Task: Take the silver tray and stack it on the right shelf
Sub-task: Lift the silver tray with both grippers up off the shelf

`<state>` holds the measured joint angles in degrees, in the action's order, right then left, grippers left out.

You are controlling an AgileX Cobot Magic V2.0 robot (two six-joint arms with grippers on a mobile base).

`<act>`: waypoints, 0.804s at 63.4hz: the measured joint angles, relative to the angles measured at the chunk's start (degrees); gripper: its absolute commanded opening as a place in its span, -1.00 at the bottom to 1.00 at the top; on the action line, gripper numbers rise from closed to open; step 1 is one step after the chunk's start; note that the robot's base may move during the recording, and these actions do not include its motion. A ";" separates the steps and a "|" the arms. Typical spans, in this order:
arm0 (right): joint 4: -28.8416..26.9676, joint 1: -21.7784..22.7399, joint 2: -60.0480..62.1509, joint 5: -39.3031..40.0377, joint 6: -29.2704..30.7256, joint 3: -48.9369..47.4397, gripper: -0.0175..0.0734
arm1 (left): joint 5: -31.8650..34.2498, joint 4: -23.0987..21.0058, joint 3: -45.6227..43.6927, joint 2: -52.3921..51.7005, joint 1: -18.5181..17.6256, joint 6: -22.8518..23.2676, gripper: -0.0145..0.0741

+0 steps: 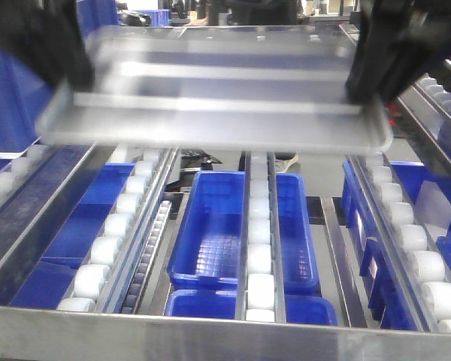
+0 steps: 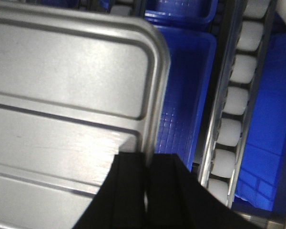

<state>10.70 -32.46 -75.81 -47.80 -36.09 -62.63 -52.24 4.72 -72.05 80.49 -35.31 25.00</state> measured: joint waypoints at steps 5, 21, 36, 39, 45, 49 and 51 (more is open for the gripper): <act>0.15 0.00 0.02 -0.76 0.00 -0.28 -0.49 | -2.23 0.69 -2.06 -0.02 -1.11 0.23 -0.88; 0.15 0.00 0.02 -1.39 0.00 -0.36 -0.49 | -3.92 1.99 -3.00 -0.02 -1.93 1.64 -0.88; -0.17 0.00 0.02 -1.05 0.00 -0.36 -0.49 | -5.18 2.38 -3.12 -0.02 -1.93 1.88 -0.88; -0.29 -0.09 0.02 -1.15 0.00 -0.36 -0.49 | -5.47 2.38 -3.12 -0.02 -1.93 1.88 -0.88; -0.41 -0.09 0.02 -1.15 0.00 -0.36 -0.49 | -5.57 2.38 -3.12 -0.02 -1.93 1.97 -0.88; -0.41 -0.09 0.02 -1.15 0.00 -0.36 -0.49 | -5.70 2.38 -3.12 -0.02 -1.93 1.97 -0.88; -0.41 -0.09 0.02 -1.15 0.00 -0.36 -0.49 | -5.70 2.38 -3.12 -0.02 -1.93 1.97 -0.88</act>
<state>10.29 -32.55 -75.80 -48.95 -36.09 -62.99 -57.94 7.10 -75.17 80.47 -37.25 26.97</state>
